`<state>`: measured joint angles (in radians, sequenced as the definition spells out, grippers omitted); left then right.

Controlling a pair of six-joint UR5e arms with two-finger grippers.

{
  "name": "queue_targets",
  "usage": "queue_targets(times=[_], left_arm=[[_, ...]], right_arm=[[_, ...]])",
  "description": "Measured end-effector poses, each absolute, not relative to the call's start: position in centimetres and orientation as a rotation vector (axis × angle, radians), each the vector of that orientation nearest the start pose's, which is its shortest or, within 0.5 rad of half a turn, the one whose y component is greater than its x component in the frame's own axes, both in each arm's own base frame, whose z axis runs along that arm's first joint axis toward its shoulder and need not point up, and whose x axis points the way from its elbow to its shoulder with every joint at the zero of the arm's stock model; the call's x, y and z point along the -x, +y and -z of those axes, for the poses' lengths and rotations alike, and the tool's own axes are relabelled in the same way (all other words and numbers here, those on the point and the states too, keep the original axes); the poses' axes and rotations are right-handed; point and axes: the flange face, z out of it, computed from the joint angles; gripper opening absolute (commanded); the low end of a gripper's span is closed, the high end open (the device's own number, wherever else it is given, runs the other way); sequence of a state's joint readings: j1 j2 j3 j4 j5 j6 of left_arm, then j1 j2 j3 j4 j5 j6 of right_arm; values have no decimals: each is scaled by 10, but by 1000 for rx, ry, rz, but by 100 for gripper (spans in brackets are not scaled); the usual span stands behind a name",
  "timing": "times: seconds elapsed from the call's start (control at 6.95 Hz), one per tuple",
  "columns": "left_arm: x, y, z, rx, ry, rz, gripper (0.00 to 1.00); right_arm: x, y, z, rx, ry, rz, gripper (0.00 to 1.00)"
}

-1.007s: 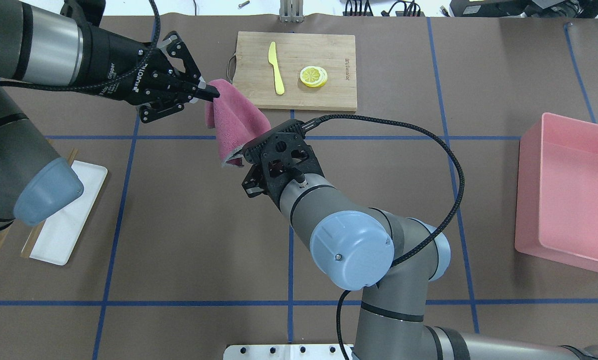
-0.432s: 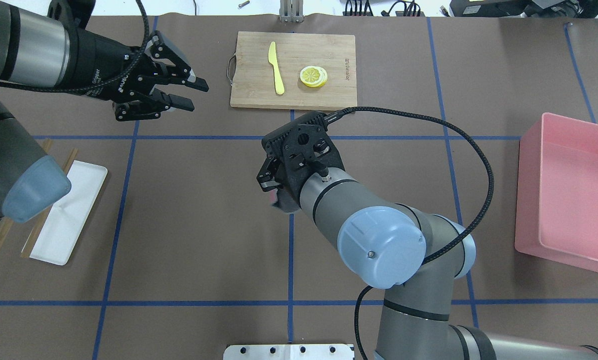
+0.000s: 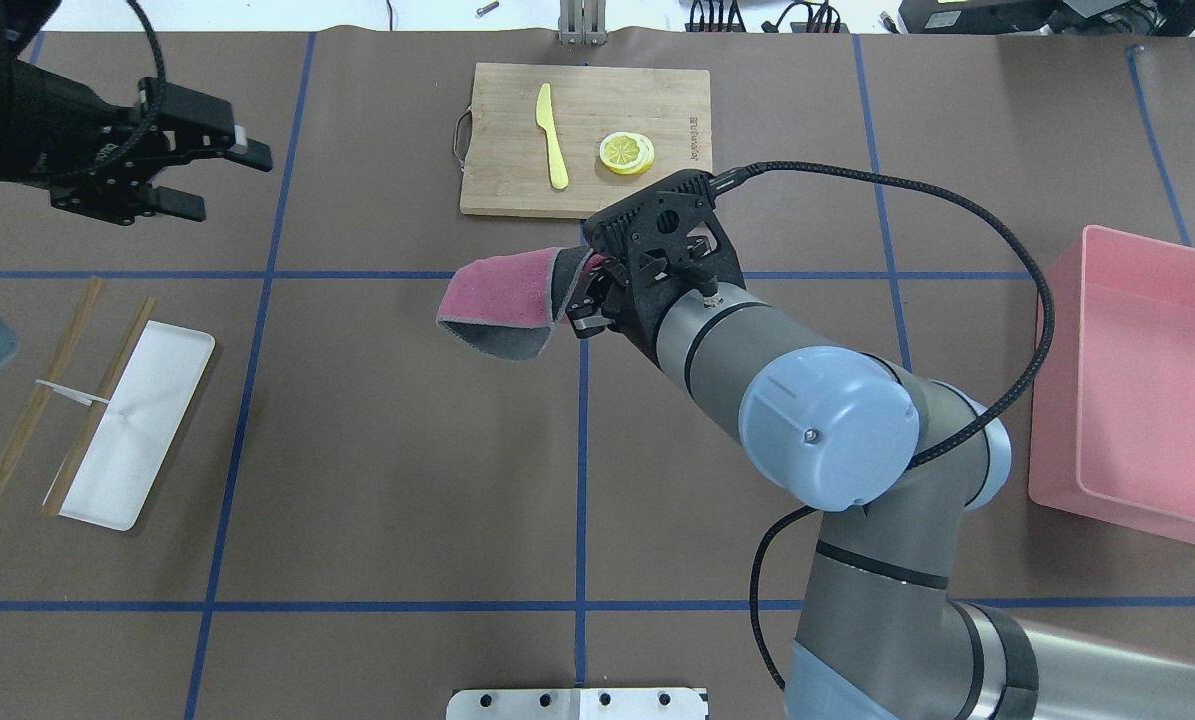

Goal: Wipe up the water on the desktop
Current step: 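Grasp the cloth with the right gripper while the left gripper releases and withdraws, then press the cloth down with the right gripper and wipe near the pink bin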

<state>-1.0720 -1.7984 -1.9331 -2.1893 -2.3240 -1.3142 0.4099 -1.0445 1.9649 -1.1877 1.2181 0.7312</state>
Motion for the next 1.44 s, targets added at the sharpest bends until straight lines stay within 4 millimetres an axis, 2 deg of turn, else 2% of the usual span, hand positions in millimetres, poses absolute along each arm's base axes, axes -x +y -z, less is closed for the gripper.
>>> queue_targets(times=[0.29, 0.58, 0.72, 0.86, 1.01, 1.15, 1.29, 1.44], left_arm=[[-130, -502, -394, -286, 1045, 41, 98], [-58, -510, -485, -280, 841, -157, 98], [-24, -511, -523, -243, 791, -204, 98], [0, -512, -560, -190, 766, -232, 98], [11, -510, -588, -134, 759, -241, 98], [18, -504, -605, -99, 757, -232, 98], [24, -497, -616, -80, 756, -216, 98], [29, -493, -621, -73, 755, -204, 98]], right_arm=[[422, -419, -198, -806, -822, 136, 0], [375, -452, -235, -500, -777, 142, 0], [353, -457, -255, -372, -766, 133, 0], [332, -454, -276, -250, -756, 119, 0], [324, -446, -292, -167, -722, 110, 0], [333, -437, -301, -120, -683, 113, 0], [357, -424, -305, -84, -659, 107, 0], [390, -410, -297, -57, -656, 65, 0]])
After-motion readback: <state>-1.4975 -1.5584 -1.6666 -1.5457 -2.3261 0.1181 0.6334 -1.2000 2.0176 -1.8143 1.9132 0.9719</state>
